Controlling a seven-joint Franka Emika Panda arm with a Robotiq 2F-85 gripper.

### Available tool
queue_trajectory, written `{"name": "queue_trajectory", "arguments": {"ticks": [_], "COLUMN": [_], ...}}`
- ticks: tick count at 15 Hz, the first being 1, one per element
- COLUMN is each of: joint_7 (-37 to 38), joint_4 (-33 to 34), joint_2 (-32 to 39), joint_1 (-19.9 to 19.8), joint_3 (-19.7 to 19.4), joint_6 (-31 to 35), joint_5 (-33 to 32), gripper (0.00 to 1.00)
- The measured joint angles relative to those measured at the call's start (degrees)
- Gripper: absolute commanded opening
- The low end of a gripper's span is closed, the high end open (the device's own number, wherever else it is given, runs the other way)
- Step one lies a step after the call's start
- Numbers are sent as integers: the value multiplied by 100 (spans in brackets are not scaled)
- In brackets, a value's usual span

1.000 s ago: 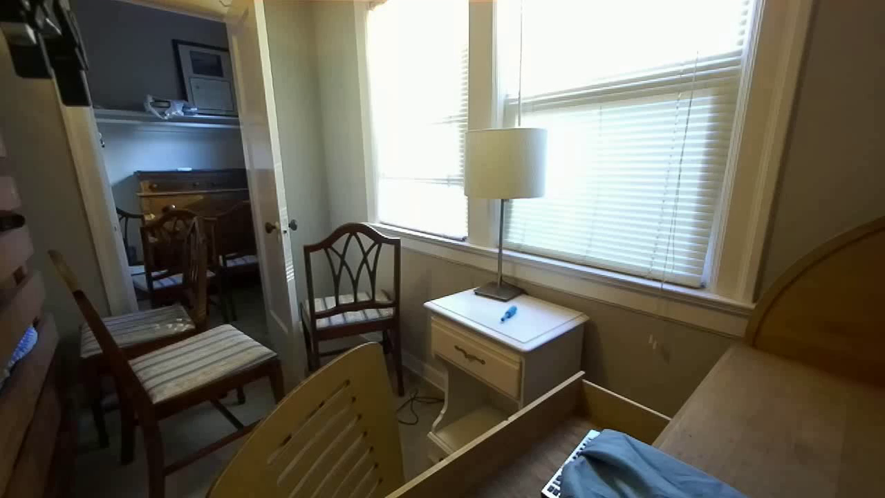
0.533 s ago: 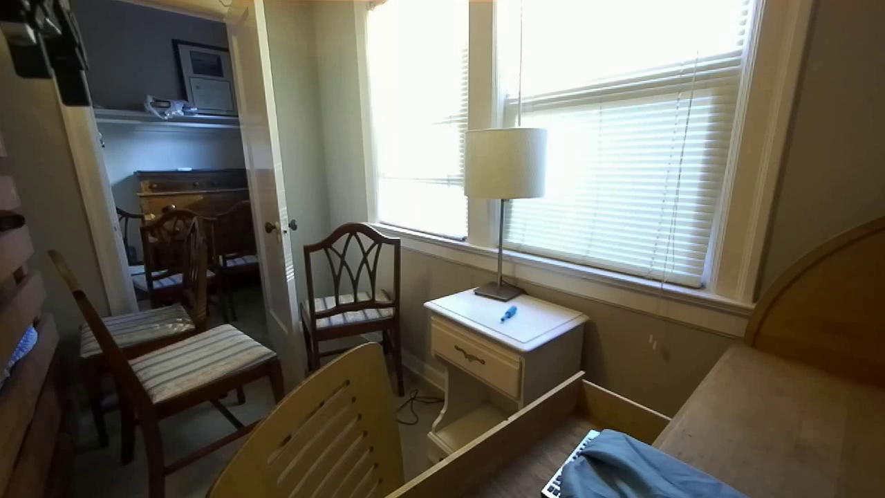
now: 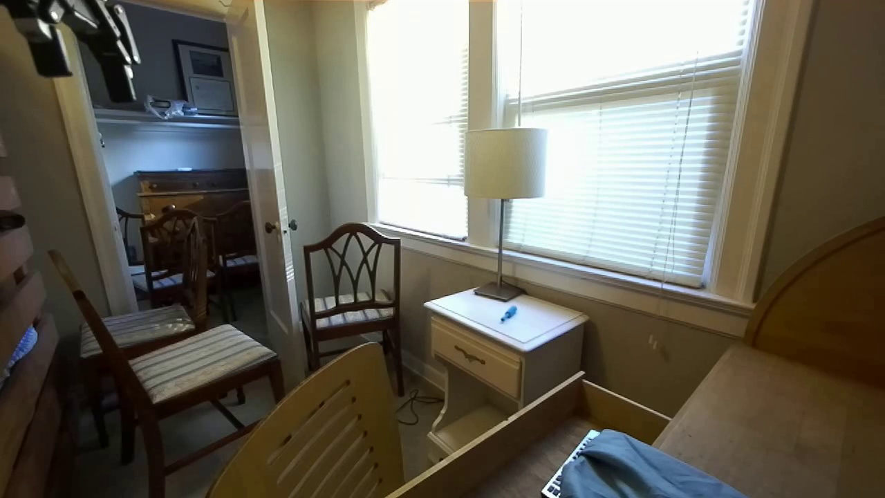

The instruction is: Pick up the blue cloth and put it on the chair

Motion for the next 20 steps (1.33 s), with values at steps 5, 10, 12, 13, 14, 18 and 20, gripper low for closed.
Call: {"name": "queue_trajectory", "arguments": {"ticks": [5, 10, 12, 13, 14, 18, 20], "joint_7": [-492, -1950, -2314, -2372, -2405, -2409, -2627], "joint_4": [0, 0, 3, 7, 10, 14, -2], "joint_2": [282, 517, 611, 654, 682, 700, 698], "joint_1": [-97, -138, -208, -254, -277, -276, -236], "joint_3": [-671, -1423, -1648, -1707, -1732, -1717, -1714], "joint_6": [97, 86, 83, 82, 82, 82, 123], "joint_5": [-87, -104, -104, -104, -104, -104, -115], "gripper": [100, 100, 100, 100, 100, 100, 100]}}
